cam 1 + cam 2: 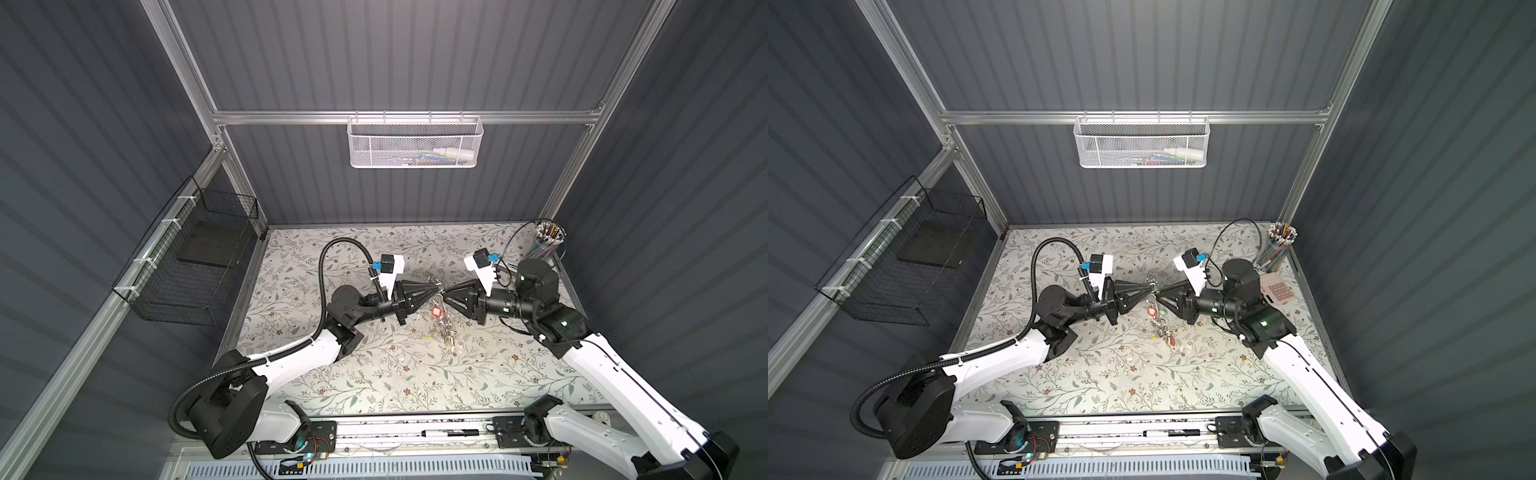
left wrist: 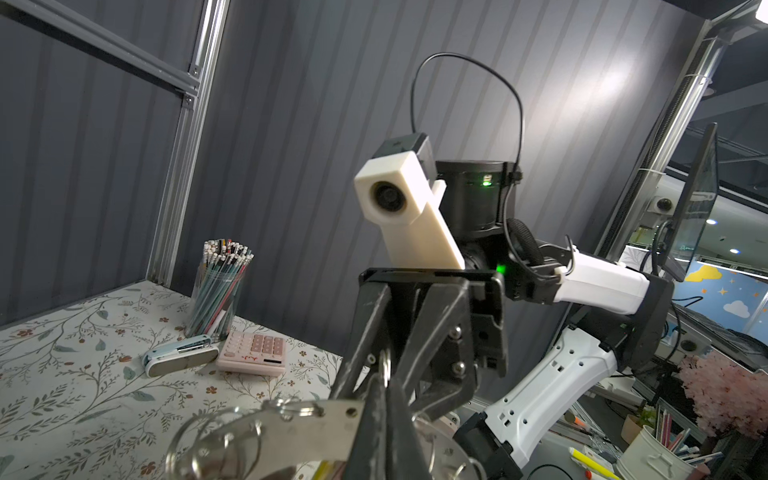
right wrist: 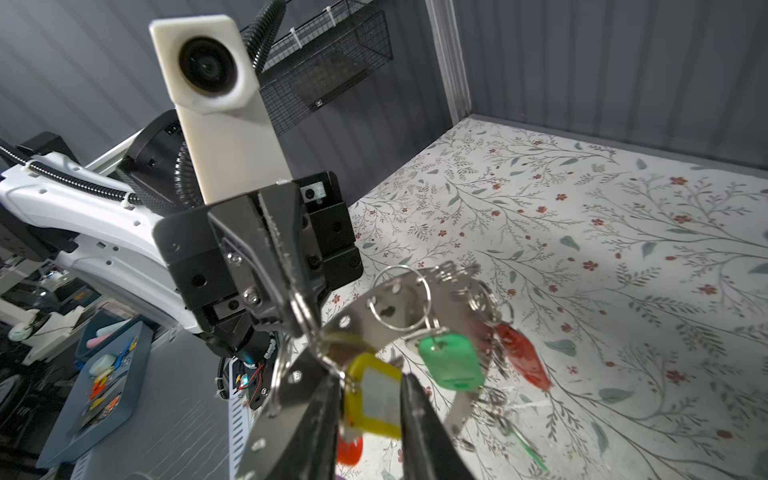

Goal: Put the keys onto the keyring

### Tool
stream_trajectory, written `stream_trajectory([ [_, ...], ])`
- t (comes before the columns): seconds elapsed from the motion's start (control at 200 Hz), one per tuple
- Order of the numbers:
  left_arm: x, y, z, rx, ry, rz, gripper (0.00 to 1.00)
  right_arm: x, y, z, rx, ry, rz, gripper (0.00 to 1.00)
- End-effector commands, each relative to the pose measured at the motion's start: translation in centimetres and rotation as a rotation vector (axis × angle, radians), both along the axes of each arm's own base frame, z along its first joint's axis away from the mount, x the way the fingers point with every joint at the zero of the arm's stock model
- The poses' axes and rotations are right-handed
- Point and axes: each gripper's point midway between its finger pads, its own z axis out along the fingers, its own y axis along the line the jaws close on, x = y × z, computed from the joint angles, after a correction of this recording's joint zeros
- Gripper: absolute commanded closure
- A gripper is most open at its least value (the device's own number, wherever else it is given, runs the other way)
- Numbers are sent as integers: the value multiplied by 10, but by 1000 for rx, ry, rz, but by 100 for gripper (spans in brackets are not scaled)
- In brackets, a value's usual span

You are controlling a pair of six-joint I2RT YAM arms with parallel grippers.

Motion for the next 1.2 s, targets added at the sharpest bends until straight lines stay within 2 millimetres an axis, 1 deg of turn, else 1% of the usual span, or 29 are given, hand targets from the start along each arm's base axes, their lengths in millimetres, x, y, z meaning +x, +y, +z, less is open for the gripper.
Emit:
stream_trajectory([
  [0.0, -2, 1, 5, -26, -36, -2, 100, 16, -24, -13, -44, 41, -163, 71],
  [0.12, 4, -2, 3, -36, -24, -13, 100, 34, -49, -14, -58, 73, -308, 68],
  [0.19, 5, -3, 4, -48, -17, -28, 100, 37, -56, -5, -31, 61, -335, 68],
  [0.235, 5, -4, 5, -57, -16, -41, 100, 33, -52, 4, 3, 28, -298, 68],
  [0.37, 3, -7, 6, -68, -11, -79, 100, 8, -30, 33, 110, -48, -108, 68],
  [0.46, 1, -8, 5, -71, -11, -101, 100, -3, -19, 40, 151, -71, -3, 66],
  [0.79, 2, -3, 11, -103, 0, -130, 100, 2, -3, 23, 164, -21, 92, 65],
  [0.895, 4, -1, 12, -119, 7, -136, 100, 1, 0, 22, 170, -17, 114, 68],
  [0.985, 5, -1, 12, -123, 12, -143, 100, 1, 0, 19, 165, -13, 111, 68],
  [1.196, 7, -2, 14, -131, 14, -139, 100, 1, 3, 12, 160, 4, 127, 74],
])
